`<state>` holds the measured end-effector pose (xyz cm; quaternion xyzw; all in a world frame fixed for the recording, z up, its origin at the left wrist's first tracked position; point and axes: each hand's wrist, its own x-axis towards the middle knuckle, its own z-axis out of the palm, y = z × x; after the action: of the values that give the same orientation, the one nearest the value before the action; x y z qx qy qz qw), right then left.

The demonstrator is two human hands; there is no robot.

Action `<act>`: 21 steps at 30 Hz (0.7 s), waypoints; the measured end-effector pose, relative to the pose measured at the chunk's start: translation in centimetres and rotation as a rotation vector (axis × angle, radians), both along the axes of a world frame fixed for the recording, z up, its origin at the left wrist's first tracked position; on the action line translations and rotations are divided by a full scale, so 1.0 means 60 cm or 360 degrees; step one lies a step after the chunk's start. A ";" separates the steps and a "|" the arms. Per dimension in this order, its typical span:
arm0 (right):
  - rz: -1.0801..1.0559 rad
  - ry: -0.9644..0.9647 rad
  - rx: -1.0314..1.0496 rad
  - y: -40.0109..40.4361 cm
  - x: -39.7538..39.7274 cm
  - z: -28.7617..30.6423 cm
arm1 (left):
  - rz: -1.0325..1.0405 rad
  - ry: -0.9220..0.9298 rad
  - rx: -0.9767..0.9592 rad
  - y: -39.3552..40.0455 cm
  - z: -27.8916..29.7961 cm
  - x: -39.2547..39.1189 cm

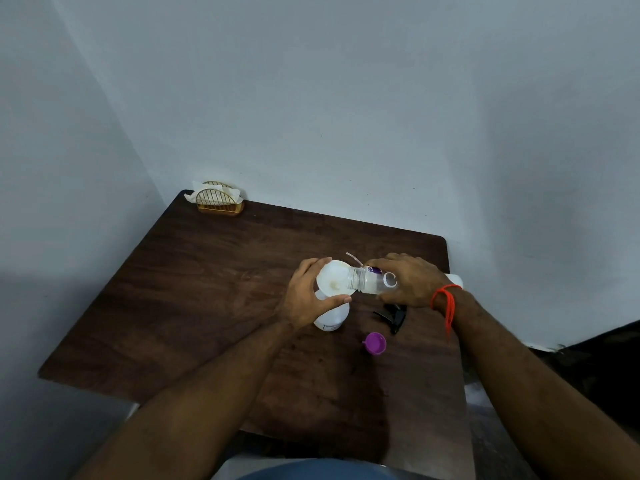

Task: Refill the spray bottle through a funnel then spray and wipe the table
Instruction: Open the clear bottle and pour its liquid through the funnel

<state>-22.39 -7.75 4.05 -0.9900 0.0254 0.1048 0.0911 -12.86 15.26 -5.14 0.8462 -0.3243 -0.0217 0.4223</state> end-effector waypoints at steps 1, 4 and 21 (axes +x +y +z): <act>0.0000 0.0001 -0.0004 0.000 0.000 0.001 | 0.0000 0.0003 0.0002 0.000 0.000 0.000; 0.0015 0.0011 -0.0034 0.001 0.002 0.004 | -0.0008 0.0002 0.0003 -0.002 0.000 0.000; 0.0018 0.0087 -0.0129 0.004 0.007 0.021 | -0.0001 -0.0030 -0.0040 0.000 0.001 -0.003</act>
<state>-21.94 -7.51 5.29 -0.9898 0.0264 0.1312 0.0497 -13.05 15.24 -5.07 0.8408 -0.3289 -0.0098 0.4299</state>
